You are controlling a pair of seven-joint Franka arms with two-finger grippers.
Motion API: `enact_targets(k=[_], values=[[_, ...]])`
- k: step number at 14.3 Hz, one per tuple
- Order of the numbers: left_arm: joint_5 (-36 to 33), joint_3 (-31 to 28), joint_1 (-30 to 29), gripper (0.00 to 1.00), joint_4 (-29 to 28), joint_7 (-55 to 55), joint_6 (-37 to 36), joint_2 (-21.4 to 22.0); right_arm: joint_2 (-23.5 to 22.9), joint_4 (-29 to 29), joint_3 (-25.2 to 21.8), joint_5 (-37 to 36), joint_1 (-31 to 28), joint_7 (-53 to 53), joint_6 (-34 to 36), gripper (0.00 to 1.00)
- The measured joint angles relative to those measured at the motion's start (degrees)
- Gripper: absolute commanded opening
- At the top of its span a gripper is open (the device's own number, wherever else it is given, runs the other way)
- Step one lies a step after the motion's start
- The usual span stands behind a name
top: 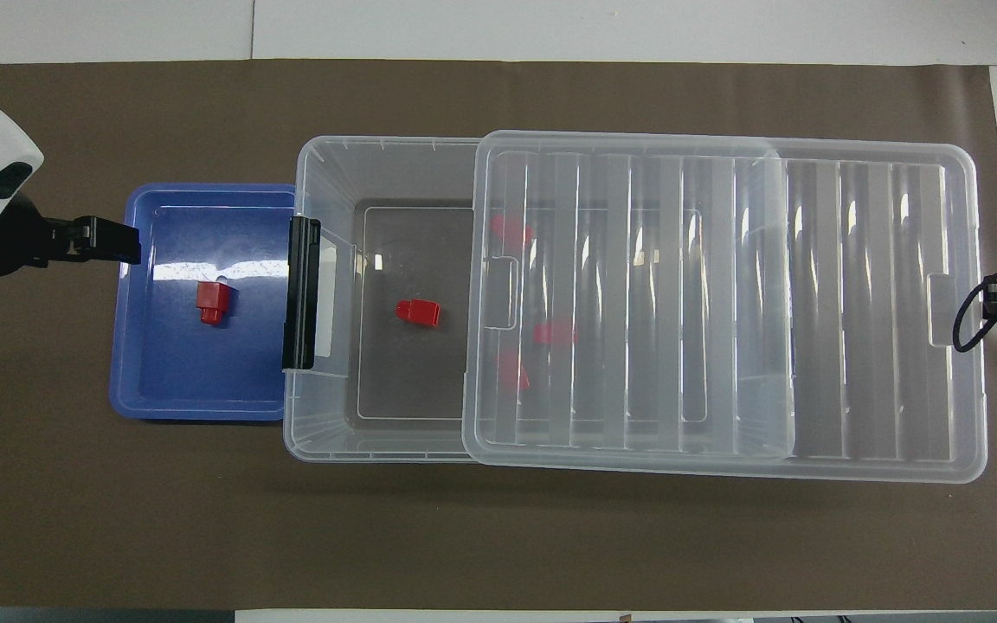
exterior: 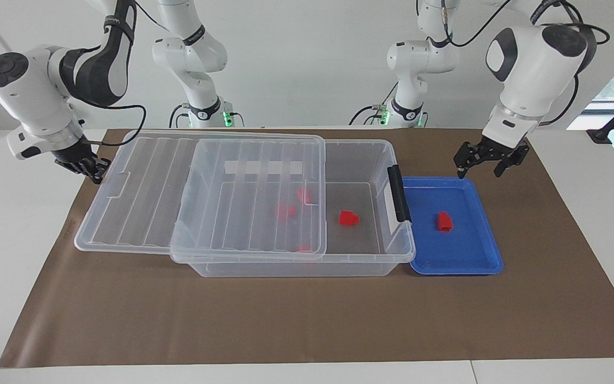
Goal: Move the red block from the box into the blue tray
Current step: 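Withdraw the left gripper to rest while the right gripper grips the lid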
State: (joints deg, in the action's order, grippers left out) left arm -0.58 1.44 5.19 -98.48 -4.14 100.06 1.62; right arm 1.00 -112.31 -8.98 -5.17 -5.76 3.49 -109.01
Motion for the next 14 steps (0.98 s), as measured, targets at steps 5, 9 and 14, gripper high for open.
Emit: enact_targets(k=[5, 9, 14], values=[[2.6, -0.4, -3.8, 1.0, 7.8, 0.0, -9.7, -0.2, 0.0, 0.0, 0.4, 0.0, 0.0, -0.8, -0.1, 0.0], [4.4, -0.5, -7.6, 1.0, 11.1, 4.6, -12.6, -1.6, 0.0, 0.0, 1.0, 0.0, 0.0, -1.9, -0.1, 0.0], [3.9, 0.7, -6.4, 1.0, 11.3, 7.1, -12.5, -2.4, 0.1, 0.0, 2.3, 0.0, 0.0, -3.8, -0.1, 0.0]])
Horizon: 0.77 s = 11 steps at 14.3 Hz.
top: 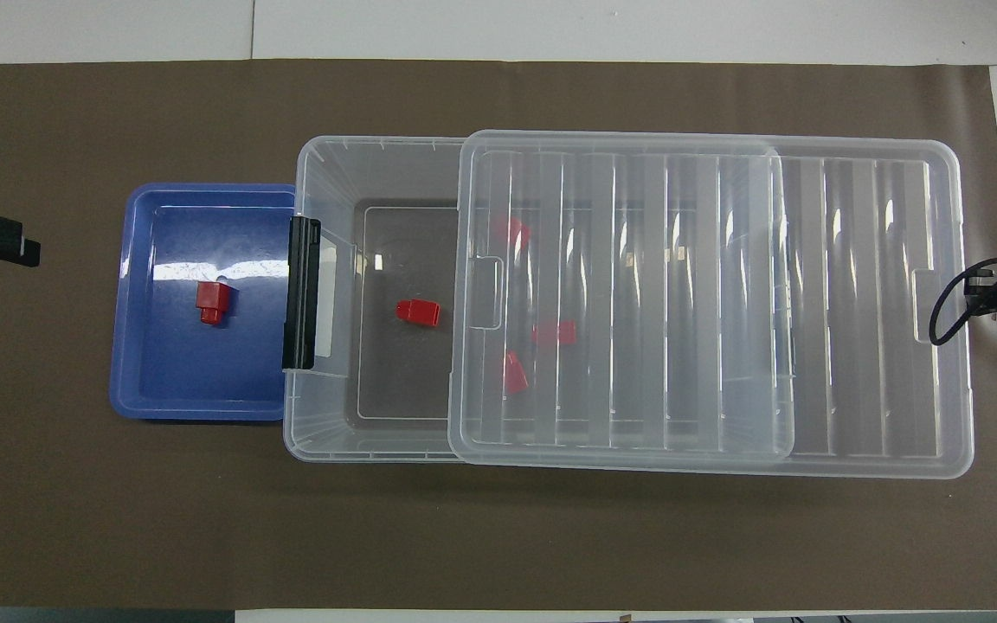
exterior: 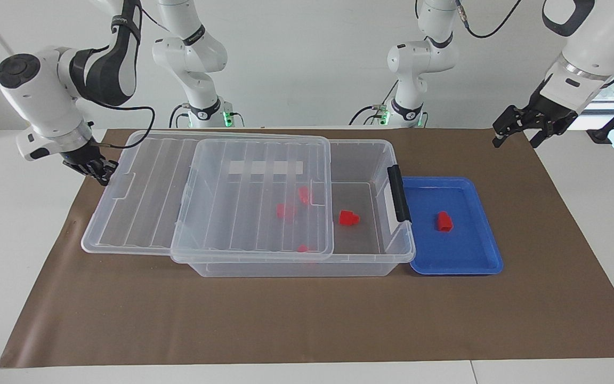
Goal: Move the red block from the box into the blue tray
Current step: 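Withdraw the left gripper to rest while the right gripper grips the lid, then slide the clear lid back over the box with the right gripper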
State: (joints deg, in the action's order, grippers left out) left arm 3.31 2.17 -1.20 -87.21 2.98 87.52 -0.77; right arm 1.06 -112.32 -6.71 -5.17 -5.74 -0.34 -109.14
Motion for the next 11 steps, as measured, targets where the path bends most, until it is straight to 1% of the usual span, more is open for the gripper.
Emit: enact_targets(k=[3, 11], values=[[-0.3, 0.2, 1.5, 1.0, -0.1, 0.0, 0.0, -0.1, 0.0, 0.0, 0.8, 0.0, 0.0, -0.8, 0.0, 0.0], [-0.4, 0.0, 1.5, 1.0, -0.4, 0.5, -2.3, 0.0, 0.0, -0.1, 2.3, 0.0, 0.0, -2.7, 0.0, 0.0]])
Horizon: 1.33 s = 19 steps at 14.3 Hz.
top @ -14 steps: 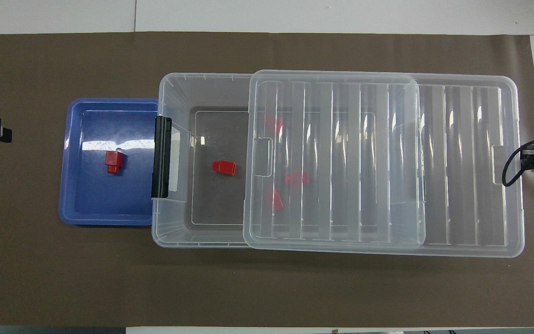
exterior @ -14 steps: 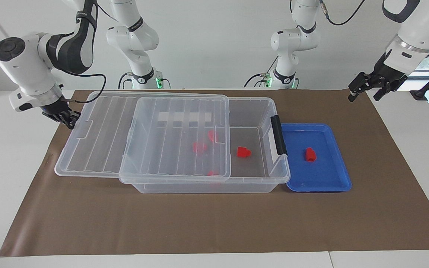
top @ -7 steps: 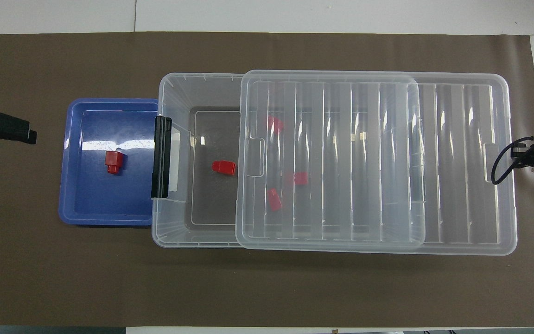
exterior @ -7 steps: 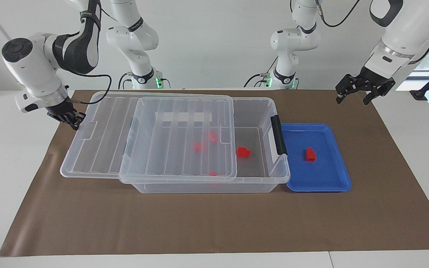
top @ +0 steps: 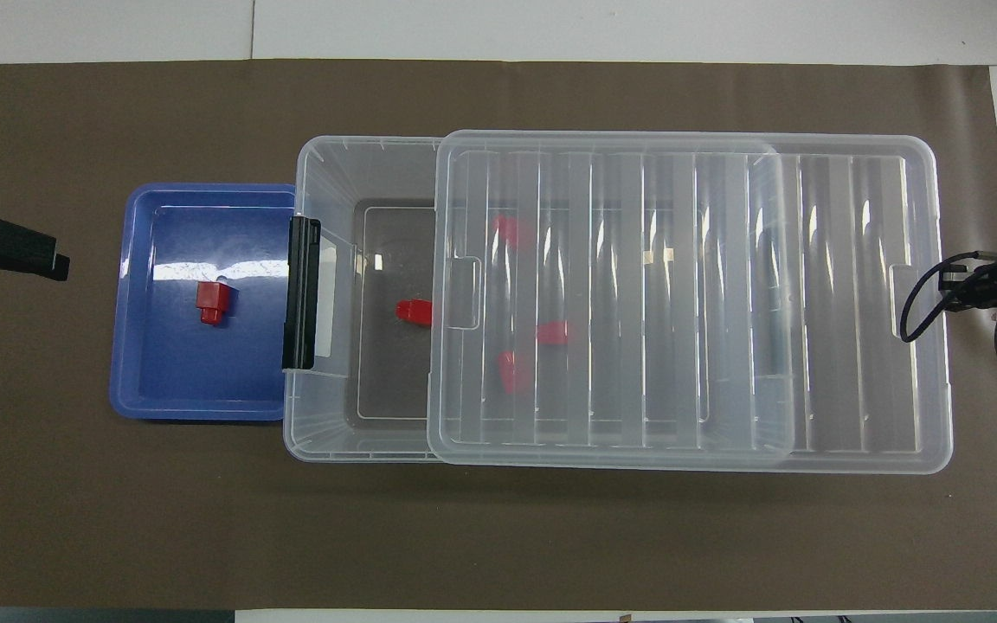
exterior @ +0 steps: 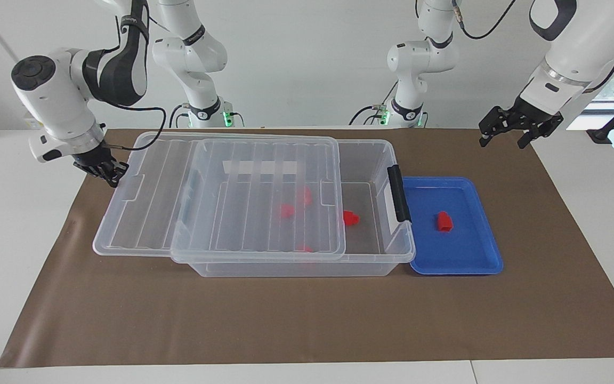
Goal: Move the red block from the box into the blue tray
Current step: 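Slide the clear lid back over the box with the right gripper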
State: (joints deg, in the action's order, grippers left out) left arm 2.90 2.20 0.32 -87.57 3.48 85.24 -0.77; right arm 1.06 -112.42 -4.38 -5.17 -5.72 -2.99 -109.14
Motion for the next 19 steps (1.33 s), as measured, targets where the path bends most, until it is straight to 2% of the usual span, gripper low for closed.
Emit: enact_targets(k=[5, 19], values=[[0.0, 0.1, 0.1, 1.0, -2.6, 1.0, -0.4, 2.1, 0.0, -0.1, 0.0, 0.0, 0.0, 0.0, 0.0, 0.0], [-1.3, 0.1, 0.1, 1.0, -2.7, 2.6, -0.4, 2.2, 0.0, -0.8, 1.8, 0.8, 0.0, 0.0, -1.7, 0.0]])
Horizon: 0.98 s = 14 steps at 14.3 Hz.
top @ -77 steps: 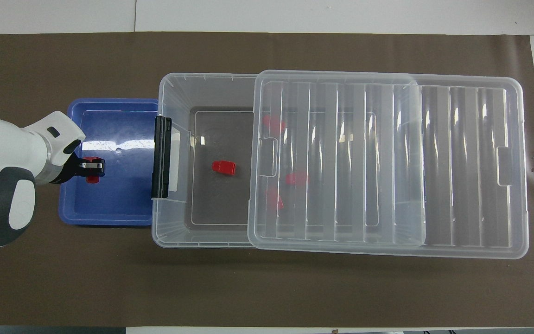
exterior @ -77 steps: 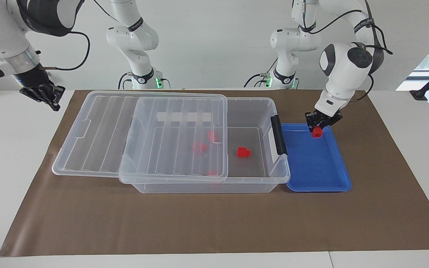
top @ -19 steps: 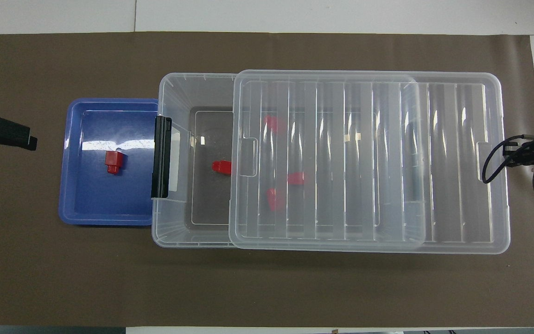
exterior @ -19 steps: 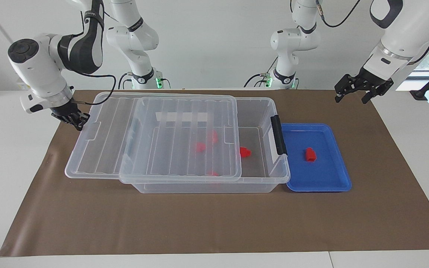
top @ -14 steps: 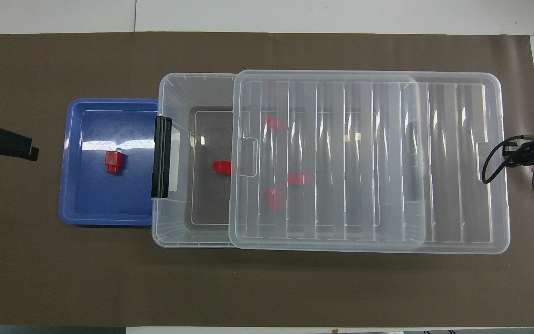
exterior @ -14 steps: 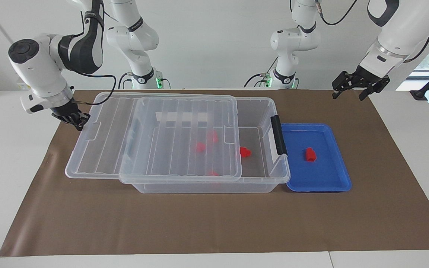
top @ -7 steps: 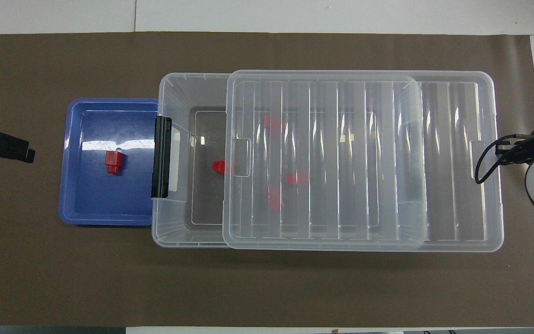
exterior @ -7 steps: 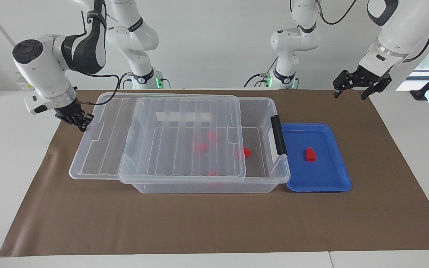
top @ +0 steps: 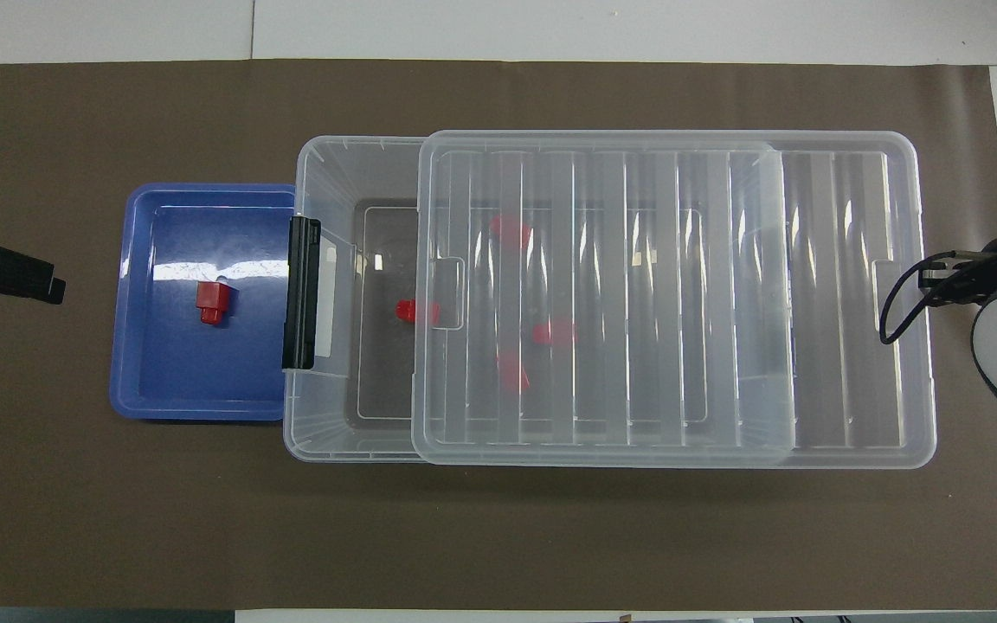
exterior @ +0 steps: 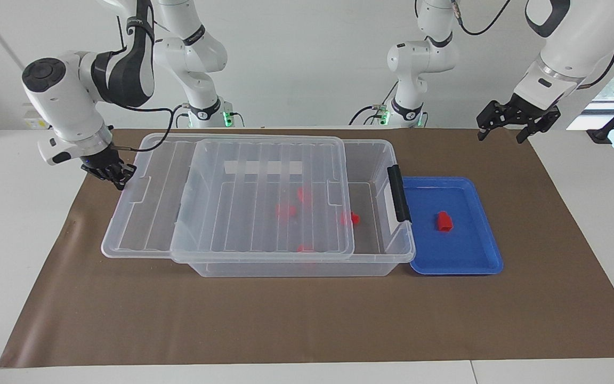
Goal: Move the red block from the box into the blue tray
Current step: 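Slide the clear lid back over the box with the right gripper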
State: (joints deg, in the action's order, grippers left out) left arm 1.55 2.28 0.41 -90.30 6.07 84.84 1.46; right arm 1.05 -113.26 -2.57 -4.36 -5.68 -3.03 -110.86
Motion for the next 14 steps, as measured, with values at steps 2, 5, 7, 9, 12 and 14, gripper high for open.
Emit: enact_targets(k=[2, 5, 7, 9, 12, 14], values=[[0.0, -0.1, 0.0, 1.0, 0.0, 0.0, 0.0, 0.0, 0.0, 0.0, 0.2, 0.2, 0.0, 0.0, -0.1, 0.0], [0.0, -0.1, -0.1, 1.0, 0.0, 0.0, 0.0, 0.0, 0.0, -0.1, 0.3, 0.6, 0.0, 0.0, -0.6, 0.0], [-0.1, -0.1, -0.1, 1.0, 0.0, 0.0, 0.0, 0.0, 0.0, -0.1, 0.6, 0.7, 0.0, 0.0, -0.7, 0.0], [-0.1, -0.2, -0.1, 1.0, 0.0, 0.0, 0.0, 0.0, 0.0, -0.1, 1.5, 0.9, 0.0, -0.2, -0.9, 0.0], [-0.1, -0.2, -0.1, 1.0, 0.0, 0.0, 0.0, 0.0, 0.0, -0.5, 3.1, 2.0, 0.1, -2.3, -2.0, 0.0], [-0.1, -0.2, -0.1, 1.0, 0.0, 0.0, 0.0, 0.0, 0.0, -0.8, 3.9, 2.3, 0.1, -3.0, -2.2, 0.0]])
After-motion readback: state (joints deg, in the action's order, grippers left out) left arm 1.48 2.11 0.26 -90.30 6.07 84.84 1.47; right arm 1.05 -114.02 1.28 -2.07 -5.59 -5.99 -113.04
